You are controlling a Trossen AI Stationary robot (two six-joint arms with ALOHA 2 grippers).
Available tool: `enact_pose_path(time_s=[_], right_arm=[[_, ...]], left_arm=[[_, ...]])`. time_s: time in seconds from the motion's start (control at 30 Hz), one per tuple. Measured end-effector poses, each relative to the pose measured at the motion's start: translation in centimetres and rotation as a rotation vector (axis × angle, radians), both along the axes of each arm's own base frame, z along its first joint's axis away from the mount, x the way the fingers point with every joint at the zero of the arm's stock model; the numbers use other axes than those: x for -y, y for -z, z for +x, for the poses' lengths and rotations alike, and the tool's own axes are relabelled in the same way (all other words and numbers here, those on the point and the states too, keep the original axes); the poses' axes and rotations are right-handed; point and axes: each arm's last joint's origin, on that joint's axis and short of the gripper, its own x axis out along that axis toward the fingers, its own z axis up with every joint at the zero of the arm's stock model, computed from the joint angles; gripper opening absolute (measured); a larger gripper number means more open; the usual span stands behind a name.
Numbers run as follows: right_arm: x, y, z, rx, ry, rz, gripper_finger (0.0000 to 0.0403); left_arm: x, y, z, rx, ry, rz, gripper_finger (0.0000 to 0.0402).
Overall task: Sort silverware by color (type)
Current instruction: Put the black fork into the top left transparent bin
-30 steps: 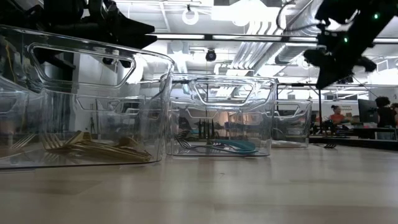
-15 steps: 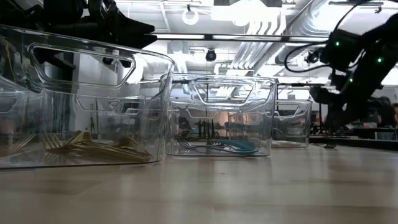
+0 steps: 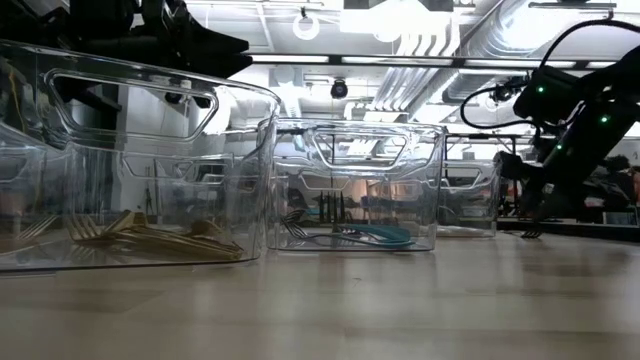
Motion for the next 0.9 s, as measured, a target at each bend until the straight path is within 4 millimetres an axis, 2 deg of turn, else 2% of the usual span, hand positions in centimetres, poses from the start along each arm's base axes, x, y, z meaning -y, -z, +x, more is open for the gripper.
enact_pose_path(time_s=[0.43, 0.9], right_arm=[[0.6, 1.7, 0.8, -0.09, 0.016, 0.031, 0.0103], [0.6, 1.8, 0.7, -0.16, -0.004, 0.024, 0.0103]], left_arm=[[0.0, 0.0, 0.0, -0.001, -0.005, 0.016, 0.0126], [0.0, 0.0, 0.0, -0.003, -0.004, 0.016, 0.0126]])
